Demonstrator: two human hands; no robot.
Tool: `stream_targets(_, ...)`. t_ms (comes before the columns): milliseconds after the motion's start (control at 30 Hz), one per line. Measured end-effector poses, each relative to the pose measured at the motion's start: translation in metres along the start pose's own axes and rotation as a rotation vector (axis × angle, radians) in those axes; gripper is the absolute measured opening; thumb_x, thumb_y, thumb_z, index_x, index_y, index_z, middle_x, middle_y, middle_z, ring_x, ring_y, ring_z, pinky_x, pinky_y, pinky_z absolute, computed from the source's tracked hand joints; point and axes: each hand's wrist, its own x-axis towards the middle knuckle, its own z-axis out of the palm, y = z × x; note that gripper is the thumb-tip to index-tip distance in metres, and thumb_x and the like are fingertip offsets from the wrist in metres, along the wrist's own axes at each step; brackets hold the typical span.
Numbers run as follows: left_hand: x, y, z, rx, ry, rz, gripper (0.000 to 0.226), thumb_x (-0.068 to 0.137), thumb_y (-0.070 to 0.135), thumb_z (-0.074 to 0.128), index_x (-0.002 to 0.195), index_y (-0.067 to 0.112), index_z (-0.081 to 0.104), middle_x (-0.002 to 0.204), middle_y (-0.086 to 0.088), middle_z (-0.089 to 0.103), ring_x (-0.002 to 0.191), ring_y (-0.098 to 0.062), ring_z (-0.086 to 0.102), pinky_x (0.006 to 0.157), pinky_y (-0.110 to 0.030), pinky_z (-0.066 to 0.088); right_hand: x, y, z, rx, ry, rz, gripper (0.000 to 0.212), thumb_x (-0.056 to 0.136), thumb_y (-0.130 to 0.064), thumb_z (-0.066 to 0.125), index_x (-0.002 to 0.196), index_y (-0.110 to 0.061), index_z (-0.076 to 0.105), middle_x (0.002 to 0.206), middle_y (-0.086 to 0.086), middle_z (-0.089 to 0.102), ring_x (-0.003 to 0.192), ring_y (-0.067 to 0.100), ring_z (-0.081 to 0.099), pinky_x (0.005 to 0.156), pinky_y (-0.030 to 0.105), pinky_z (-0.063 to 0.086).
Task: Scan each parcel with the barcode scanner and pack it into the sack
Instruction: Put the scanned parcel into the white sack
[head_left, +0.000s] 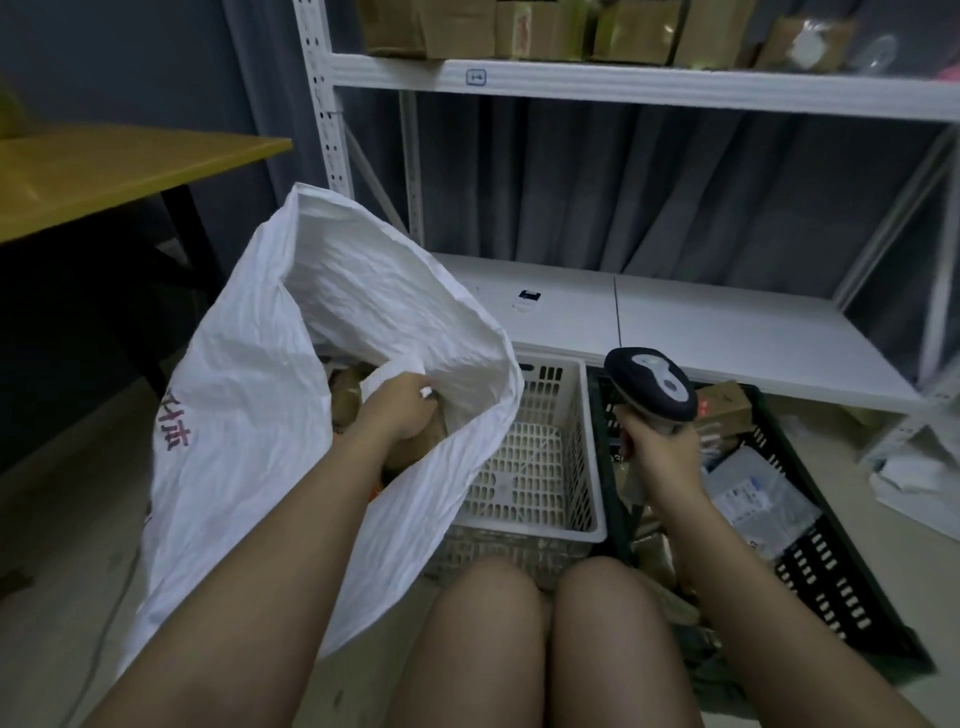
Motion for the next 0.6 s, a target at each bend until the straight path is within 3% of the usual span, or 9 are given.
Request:
stream_targets(67, 0.0, -0.01, 0.015, 0.178, -0.216, -0.036, 0.043, 0.1, 0.024, 0.044, 0.137, 0.003, 0.049, 0.143, -0.013, 0.047, 0.134, -0.031, 0.04, 0.109, -0.037, 0.033, 0.002, 0.007, -0.014, 0.006, 0.021, 0.017, 0.017, 0.089, -0.007, 0.066, 0.076, -0.004, 0.055, 0.061, 0.009, 0.053, 0.047, 0.01, 0.049, 0.045, 0.017, 0.042)
stream_targets(133, -0.004, -0.017, 0.026, 0.161, -0.328, -0.076, 0.045, 0.103, 0.018, 0.039, 0.146, 0.005, 0.035, 0.155, -0.011, 0.029, 0.142, -0.027, 0.029, 0.114, -0.033, 0.023, 0.004, 0.011, -0.026, 0.037, 0.021, 0.034, 0.013, 0.088, -0.008, 0.066, 0.08, -0.005, 0.057, 0.061, 0.009, 0.053, 0.048, 0.011, 0.049, 0.049, 0.022, 0.043)
stream_targets(200, -0.006, -0.021, 0.032, 0.038, -0.206, -0.034, 0.042, 0.102, 0.015, 0.042, 0.143, 0.005, 0.042, 0.152, -0.012, 0.036, 0.137, -0.026, 0.037, 0.11, -0.031, 0.029, 0.004, 0.01, -0.034, 0.079, 0.01, 0.043, 0.01, 0.087, -0.008, 0.068, 0.093, -0.005, 0.06, 0.066, 0.007, 0.056, 0.053, 0.014, 0.052, 0.055, 0.029, 0.044)
stream_targets(333, -0.025, -0.001, 0.033, -0.292, 0.174, 0.084, 0.025, 0.097, 0.018, 0.055, 0.117, 0.008, 0.066, 0.12, -0.003, 0.065, 0.106, -0.014, 0.057, 0.09, -0.023, 0.042, 0.001, 0.011, -0.044, 0.113, -0.02, 0.04, 0.013, 0.088, -0.006, 0.067, 0.098, -0.004, 0.059, 0.068, 0.006, 0.056, 0.049, 0.01, 0.051, 0.045, 0.02, 0.045)
stream_targets(433, -0.045, 0.03, 0.026, -0.525, 0.238, 0.175, 0.019, 0.095, 0.016, 0.058, 0.11, 0.011, 0.068, 0.104, 0.004, 0.067, 0.089, -0.001, 0.058, 0.076, -0.008, 0.043, 0.0, 0.011, -0.048, 0.113, -0.047, 0.03, 0.011, 0.088, -0.005, 0.067, 0.096, -0.003, 0.059, 0.066, 0.006, 0.056, 0.046, 0.007, 0.052, 0.045, 0.018, 0.045)
stream_targets(500, -0.055, 0.052, 0.024, -0.625, 0.275, 0.232, 0.015, 0.095, 0.015, 0.059, 0.105, 0.015, 0.068, 0.096, 0.008, 0.066, 0.085, 0.003, 0.059, 0.077, -0.01, 0.047, 0.002, 0.012, -0.052, 0.119, -0.063, 0.044, 0.012, 0.088, -0.005, 0.067, 0.096, -0.003, 0.059, 0.067, 0.006, 0.056, 0.05, 0.01, 0.052, 0.047, 0.02, 0.046)
stream_targets(600, -0.064, 0.091, 0.03, -0.713, 0.281, 0.305, 0.012, 0.094, 0.015, 0.059, 0.1, 0.02, 0.069, 0.092, 0.01, 0.067, 0.087, -0.004, 0.062, 0.081, -0.017, 0.048, 0.006, 0.017, -0.067, 0.155, -0.045, 0.081, 0.01, 0.087, -0.007, 0.069, 0.09, -0.006, 0.061, 0.064, 0.005, 0.058, 0.052, 0.011, 0.053, 0.048, 0.021, 0.046)
